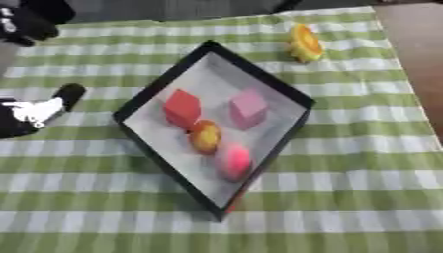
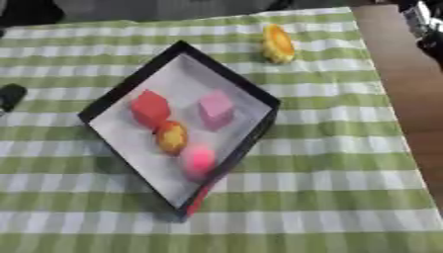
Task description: Pick up objects on the table and place them in the box.
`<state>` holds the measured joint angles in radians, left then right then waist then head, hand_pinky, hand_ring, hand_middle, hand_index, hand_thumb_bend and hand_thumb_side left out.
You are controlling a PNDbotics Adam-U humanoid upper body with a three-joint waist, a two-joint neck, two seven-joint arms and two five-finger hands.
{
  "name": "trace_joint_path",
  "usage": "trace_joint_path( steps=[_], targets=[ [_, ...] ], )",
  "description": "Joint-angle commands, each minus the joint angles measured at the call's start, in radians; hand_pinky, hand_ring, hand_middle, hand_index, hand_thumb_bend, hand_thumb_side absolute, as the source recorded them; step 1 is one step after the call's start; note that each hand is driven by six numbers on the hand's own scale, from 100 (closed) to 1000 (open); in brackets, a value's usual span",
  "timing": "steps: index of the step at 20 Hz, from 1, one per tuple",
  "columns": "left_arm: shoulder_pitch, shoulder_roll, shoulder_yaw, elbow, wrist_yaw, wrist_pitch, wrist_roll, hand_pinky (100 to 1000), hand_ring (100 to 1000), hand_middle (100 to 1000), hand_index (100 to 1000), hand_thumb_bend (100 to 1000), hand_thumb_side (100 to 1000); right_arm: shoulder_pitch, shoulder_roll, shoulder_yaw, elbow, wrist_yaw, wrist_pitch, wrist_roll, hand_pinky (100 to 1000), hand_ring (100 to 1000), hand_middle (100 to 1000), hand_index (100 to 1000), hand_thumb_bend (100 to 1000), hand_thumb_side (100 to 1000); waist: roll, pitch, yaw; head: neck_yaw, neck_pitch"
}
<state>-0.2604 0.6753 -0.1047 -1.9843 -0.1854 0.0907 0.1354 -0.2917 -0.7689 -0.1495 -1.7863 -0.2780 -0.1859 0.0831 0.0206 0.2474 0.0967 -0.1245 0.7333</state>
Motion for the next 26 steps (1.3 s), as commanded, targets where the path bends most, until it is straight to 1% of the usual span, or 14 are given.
trace_joint_path(
  steps=[1,2,3,7,10,13,16,19,21,24,26],
  targets=[
    [0.056,-0.077,0.104,-0.015,0.063,0.006,0.143,752,750,737,783,341,602,-0.047,-0.066,0.01,0.046,-0.005,0.02,0.036,891,988,838,943,100,532,-0.015,-0.03,0.006,-0.001,-0.016],
    [0.073,-0.106,0.121,-0.014,0.081,0.008,0.177,750,748,737,785,331,629,-0.067,-0.077,0.019,0.071,0.0,0.027,0.05,893,994,845,946,100,526,-0.018,-0.031,0.01,0.001,-0.017],
    [0.085,-0.135,0.136,-0.012,0.103,0.009,0.208,748,745,736,785,327,637,-0.089,-0.089,0.03,0.1,0.011,0.031,0.066,894,997,850,948,100,521,-0.021,-0.032,0.013,0.002,-0.018],
    [0.1,-0.211,0.167,0.003,0.201,0.001,0.299,745,740,735,788,331,642,-0.178,-0.125,0.081,0.233,0.08,0.026,0.122,898,1000,867,953,100,506,-0.032,-0.033,0.022,0.0,-0.021],
    [0.097,-0.24,0.173,0.017,0.287,-0.014,0.339,747,742,742,797,356,637,-0.239,-0.134,0.114,0.35,0.16,0.008,0.157,903,1000,882,966,100,551,-0.04,-0.034,0.031,-0.008,-0.022],
    [0.087,-0.257,0.176,0.029,0.351,-0.035,0.357,747,742,743,797,366,633,-0.292,-0.135,0.139,0.47,0.254,-0.021,0.197,904,1000,891,970,100,556,-0.046,-0.034,0.041,-0.015,-0.021],
    [0.081,-0.264,0.173,0.039,0.37,-0.04,0.357,747,742,743,797,370,641,-0.331,-0.137,0.168,0.569,0.367,-0.071,0.242,906,1000,896,969,100,536,-0.052,-0.033,0.047,-0.022,-0.018],
    [0.079,-0.262,0.164,0.046,0.378,-0.038,0.349,748,743,743,796,371,649,-0.36,-0.146,0.2,0.642,0.497,-0.144,0.309,907,1000,899,962,100,458,-0.057,-0.031,0.052,-0.028,-0.015],
    [0.078,-0.26,0.161,0.048,0.379,-0.037,0.344,748,743,743,796,370,653,-0.375,-0.153,0.214,0.672,0.568,-0.196,0.351,908,1000,903,960,100,431,-0.061,-0.029,0.053,-0.03,-0.013],
    [0.078,-0.257,0.16,0.048,0.376,-0.035,0.342,748,742,742,795,369,664,-0.396,-0.16,0.23,0.701,0.635,-0.26,0.402,910,1000,906,958,100,399,-0.067,-0.027,0.054,-0.032,-0.01],
    [0.079,-0.255,0.159,0.048,0.371,-0.033,0.34,748,742,742,795,368,669,-0.409,-0.159,0.233,0.714,0.653,-0.287,0.425,910,1000,904,958,100,360,-0.07,-0.026,0.054,-0.033,-0.009]
  ],
)
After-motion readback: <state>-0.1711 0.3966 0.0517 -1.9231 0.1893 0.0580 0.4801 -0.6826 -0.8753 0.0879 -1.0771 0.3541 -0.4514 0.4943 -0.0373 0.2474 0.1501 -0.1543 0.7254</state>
